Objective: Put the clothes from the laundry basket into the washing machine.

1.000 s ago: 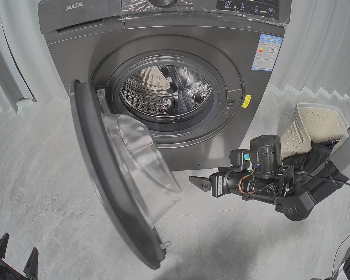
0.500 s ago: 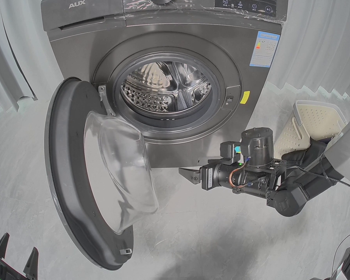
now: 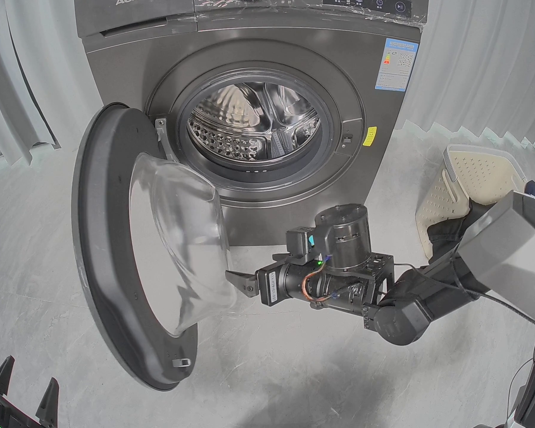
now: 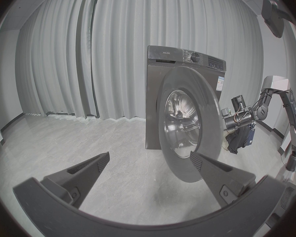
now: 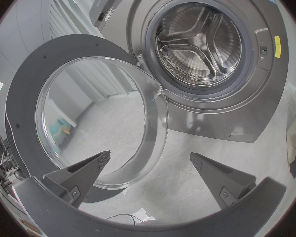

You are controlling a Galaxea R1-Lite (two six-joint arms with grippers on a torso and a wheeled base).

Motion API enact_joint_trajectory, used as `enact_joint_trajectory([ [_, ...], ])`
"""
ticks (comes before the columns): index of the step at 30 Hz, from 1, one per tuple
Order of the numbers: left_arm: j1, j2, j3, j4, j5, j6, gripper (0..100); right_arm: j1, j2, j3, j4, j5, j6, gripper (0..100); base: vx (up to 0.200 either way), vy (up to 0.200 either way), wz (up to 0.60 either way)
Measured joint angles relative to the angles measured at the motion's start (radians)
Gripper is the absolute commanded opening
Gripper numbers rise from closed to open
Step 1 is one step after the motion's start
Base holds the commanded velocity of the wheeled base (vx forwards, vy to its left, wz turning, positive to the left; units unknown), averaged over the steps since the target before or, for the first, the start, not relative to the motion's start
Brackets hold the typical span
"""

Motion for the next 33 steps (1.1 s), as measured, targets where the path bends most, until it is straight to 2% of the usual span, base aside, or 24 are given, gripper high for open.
enact_joint_trajectory([
  [4, 0.000, 0.000, 0.000, 0.000, 0.000, 0.000, 100, 0.020, 0.026, -0.026, -0.005, -0.001, 0.009, 100, 0.000, 0.000, 0.00],
  [19, 0.000, 0.000, 0.000, 0.000, 0.000, 0.001, 100, -0.010, 0.109, -0.160, -0.001, 0.002, 0.019, 100, 0.000, 0.000, 0.00],
  [26, 0.000, 0.000, 0.000, 0.000, 0.000, 0.000, 100, 0.037, 0.193, -0.278, -0.011, -0.002, 0.023, 100, 0.000, 0.000, 0.00],
  [29, 0.000, 0.000, 0.000, 0.000, 0.000, -0.001, 100, 0.069, 0.223, -0.316, -0.030, -0.004, 0.046, 100, 0.000, 0.000, 0.00],
  [33, 0.000, 0.000, 0.000, 0.000, 0.000, -0.001, 100, 0.073, 0.239, -0.336, -0.039, -0.011, 0.062, 100, 0.000, 0.000, 0.00],
])
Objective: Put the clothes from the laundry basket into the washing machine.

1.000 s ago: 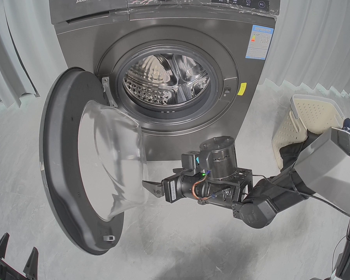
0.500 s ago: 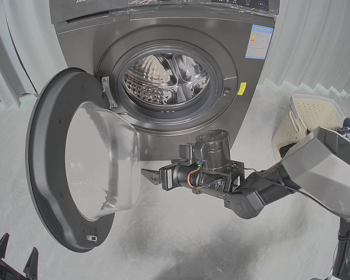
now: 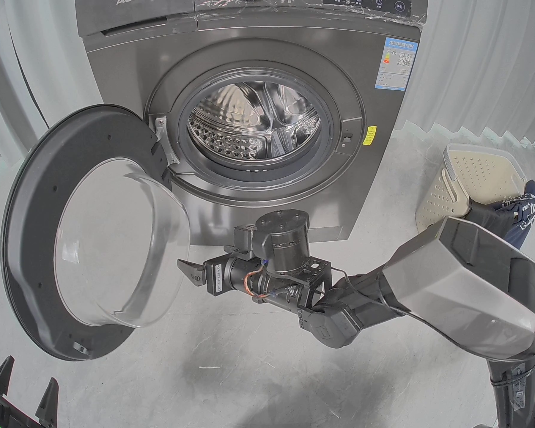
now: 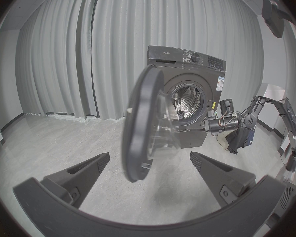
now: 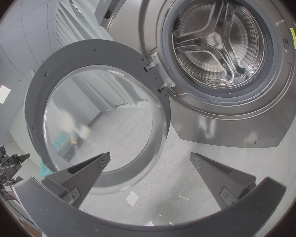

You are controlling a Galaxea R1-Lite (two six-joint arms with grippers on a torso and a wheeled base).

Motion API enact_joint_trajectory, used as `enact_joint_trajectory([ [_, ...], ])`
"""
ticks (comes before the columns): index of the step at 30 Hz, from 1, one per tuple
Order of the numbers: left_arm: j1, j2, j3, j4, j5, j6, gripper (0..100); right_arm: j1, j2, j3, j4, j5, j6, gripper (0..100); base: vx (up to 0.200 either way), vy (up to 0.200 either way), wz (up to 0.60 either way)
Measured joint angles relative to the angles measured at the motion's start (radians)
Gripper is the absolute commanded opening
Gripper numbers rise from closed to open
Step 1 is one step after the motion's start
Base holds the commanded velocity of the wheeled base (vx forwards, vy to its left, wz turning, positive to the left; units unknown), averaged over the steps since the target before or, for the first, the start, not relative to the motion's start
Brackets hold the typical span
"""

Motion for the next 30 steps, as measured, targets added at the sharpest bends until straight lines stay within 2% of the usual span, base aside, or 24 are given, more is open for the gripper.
enact_joint_trajectory([
  [7, 0.000, 0.000, 0.000, 0.000, 0.000, 0.000, 100, -0.017, 0.001, -0.004, -0.001, -0.007, 0.001, 100, 0.000, 0.000, 0.00],
  [19, 0.000, 0.000, 0.000, 0.000, 0.000, -0.001, 100, -0.006, -0.001, 0.004, 0.000, -0.024, -0.006, 100, 0.000, 0.000, 0.00],
  [25, 0.000, 0.000, 0.000, 0.000, 0.000, 0.000, 100, -0.024, -0.092, 0.119, 0.000, -0.036, -0.018, 100, 0.000, 0.000, 0.00],
  [30, 0.000, 0.000, 0.000, 0.000, 0.000, 0.000, 100, -0.074, -0.279, 0.312, 0.000, -0.040, -0.027, 100, 0.000, 0.000, 0.00],
])
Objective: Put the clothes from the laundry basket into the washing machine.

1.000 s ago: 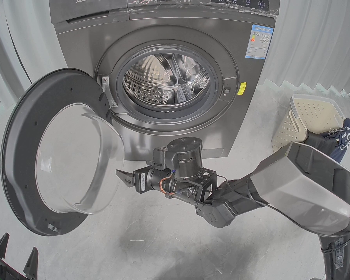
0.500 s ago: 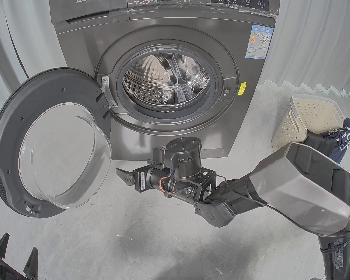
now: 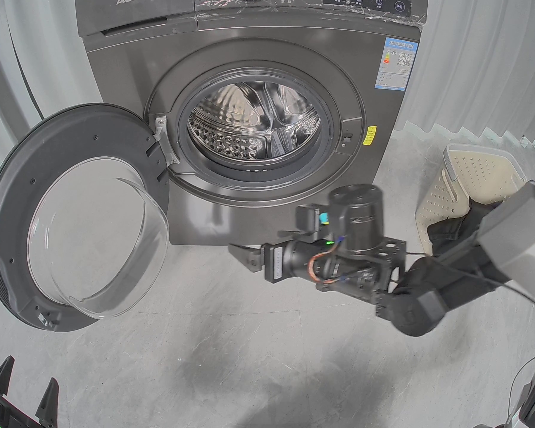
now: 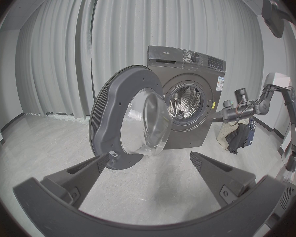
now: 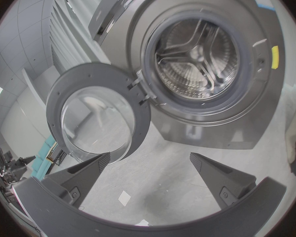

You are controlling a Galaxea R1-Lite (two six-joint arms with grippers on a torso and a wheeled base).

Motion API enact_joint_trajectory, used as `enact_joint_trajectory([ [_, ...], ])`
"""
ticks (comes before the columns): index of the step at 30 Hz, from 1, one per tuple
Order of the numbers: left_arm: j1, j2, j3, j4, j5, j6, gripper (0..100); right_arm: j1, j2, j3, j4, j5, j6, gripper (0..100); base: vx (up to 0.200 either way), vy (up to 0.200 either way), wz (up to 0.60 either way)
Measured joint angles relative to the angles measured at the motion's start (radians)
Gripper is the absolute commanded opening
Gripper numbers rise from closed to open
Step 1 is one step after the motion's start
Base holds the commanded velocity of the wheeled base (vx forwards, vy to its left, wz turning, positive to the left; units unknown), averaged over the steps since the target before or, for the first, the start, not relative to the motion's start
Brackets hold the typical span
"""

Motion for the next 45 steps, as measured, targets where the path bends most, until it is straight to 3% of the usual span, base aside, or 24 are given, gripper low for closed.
enact_joint_trajectory([
  [8, 0.000, 0.000, 0.000, 0.000, 0.000, 0.001, 100, -0.120, -0.369, 0.312, 0.016, 0.001, -0.026, 100, 0.000, 0.000, 0.00],
  [17, -0.001, 0.000, 0.000, 0.000, 0.000, 0.002, 100, -0.324, -0.815, 0.586, 0.091, 0.010, -0.068, 100, 0.000, 0.000, 0.00],
  [25, 0.000, 0.000, 0.000, 0.000, 0.000, 0.001, 100, -0.544, -1.221, 0.772, 0.245, 0.054, -0.111, 100, 0.000, 0.000, 0.00],
  [32, 0.000, 0.000, 0.000, 0.000, 0.000, 0.000, 100, -0.690, -1.568, 0.927, 0.387, 0.120, -0.171, 100, 0.000, 0.000, 0.00],
  [41, 0.000, 0.000, 0.000, 0.000, 0.000, 0.002, 100, -0.763, -1.952, 1.075, 0.693, 0.218, -0.229, 100, 0.000, 0.000, 0.00],
  [43, 0.000, 0.000, 0.000, 0.000, 0.000, 0.001, 100, -0.766, -1.993, 1.086, 0.707, 0.216, -0.234, 100, 0.000, 0.000, 0.00],
  [45, 0.000, 0.000, 0.000, 0.000, 0.000, 0.001, 100, -0.767, -2.023, 1.092, 0.712, 0.179, -0.234, 100, 0.000, 0.000, 0.00],
])
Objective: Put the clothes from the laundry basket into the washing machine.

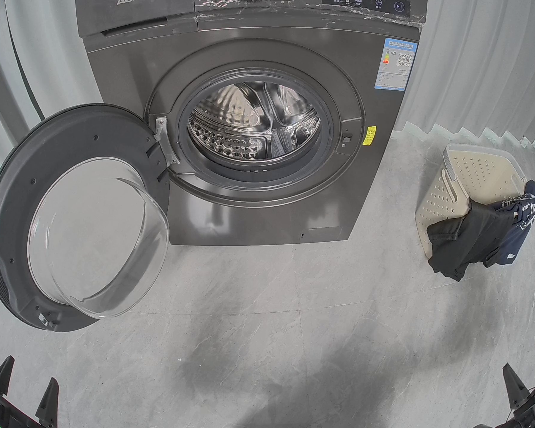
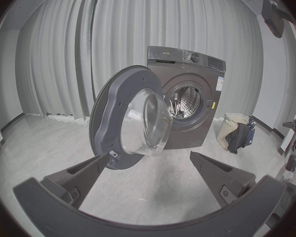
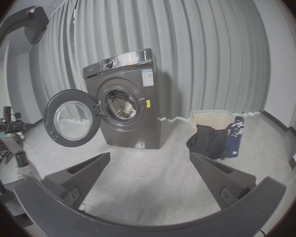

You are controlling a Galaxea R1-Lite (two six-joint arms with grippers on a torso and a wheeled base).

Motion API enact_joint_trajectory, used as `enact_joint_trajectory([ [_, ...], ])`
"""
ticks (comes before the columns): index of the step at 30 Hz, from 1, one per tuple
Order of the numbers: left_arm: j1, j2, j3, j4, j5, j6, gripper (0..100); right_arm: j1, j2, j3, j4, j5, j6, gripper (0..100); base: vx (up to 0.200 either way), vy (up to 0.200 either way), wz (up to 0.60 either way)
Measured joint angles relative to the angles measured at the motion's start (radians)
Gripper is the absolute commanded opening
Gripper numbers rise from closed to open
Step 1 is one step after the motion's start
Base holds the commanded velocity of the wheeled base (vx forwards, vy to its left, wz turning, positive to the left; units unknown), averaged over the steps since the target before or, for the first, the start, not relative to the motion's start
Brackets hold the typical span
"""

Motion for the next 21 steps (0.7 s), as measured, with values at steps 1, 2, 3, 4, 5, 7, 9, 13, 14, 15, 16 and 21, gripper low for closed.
enact_joint_trajectory([
  [1, 0.000, 0.000, 0.000, 0.000, 0.000, 0.000, 100, -0.001, -0.010, 0.001, 0.001, -0.026, 0.001, 100, 0.000, 0.000, 0.00],
  [2, 0.000, 0.000, 0.000, 0.000, 0.000, 0.000, 100, -0.001, -0.019, 0.003, 0.005, -0.066, 0.001, 100, 0.000, 0.000, 0.00],
  [3, 0.000, 0.000, 0.000, 0.000, 0.000, 0.000, 100, -0.002, -0.026, 0.004, 0.011, -0.111, 0.002, 100, 0.000, 0.000, 0.00],
  [4, 0.000, 0.000, 0.000, 0.000, 0.000, 0.000, 100, -0.002, -0.031, 0.004, 0.016, -0.147, 0.003, 100, 0.000, 0.000, 0.00],
  [5, 0.000, 0.000, 0.000, 0.000, 0.000, 0.000, 100, -0.002, -0.036, 0.005, 0.023, -0.182, 0.002, 100, 0.000, 0.000, 0.00],
  [7, 0.000, 0.000, 0.000, 0.000, 0.000, 0.000, 100, -0.001, -0.044, 0.005, 0.034, -0.225, -0.003, 100, 0.000, 0.000, 0.00],
  [9, 0.000, 0.000, 0.000, 0.000, 0.000, -0.001, 100, -0.001, -0.049, 0.005, 0.036, -0.230, -0.007, 100, 0.000, 0.000, 0.00],
  [13, 0.000, 0.000, 0.000, 0.000, 0.000, -0.004, 100, -0.001, -0.054, 0.005, 0.038, -0.158, 0.026, 100, 0.000, 0.000, 0.00],
  [14, 0.000, 0.000, 0.000, 0.000, 0.000, -0.004, 100, -0.002, -0.054, 0.005, 0.037, -0.145, 0.041, 100, 0.000, 0.000, 0.00],
  [15, 0.000, 0.000, 0.000, 0.000, 0.000, -0.005, 100, -0.002, -0.055, 0.005, 0.037, -0.132, 0.053, 100, 0.000, 0.000, 0.00],
  [16, 0.000, 0.000, 0.000, 0.000, 0.000, -0.005, 100, -0.003, -0.056, 0.005, 0.035, -0.124, 0.056, 100, 0.000, 0.000, 0.00],
  [21, 0.000, 0.000, 0.000, 0.000, 0.000, -0.002, 100, -0.003, -0.056, 0.005, 0.038, -0.192, 0.046, 100, 0.000, -0.080, 0.00],
])
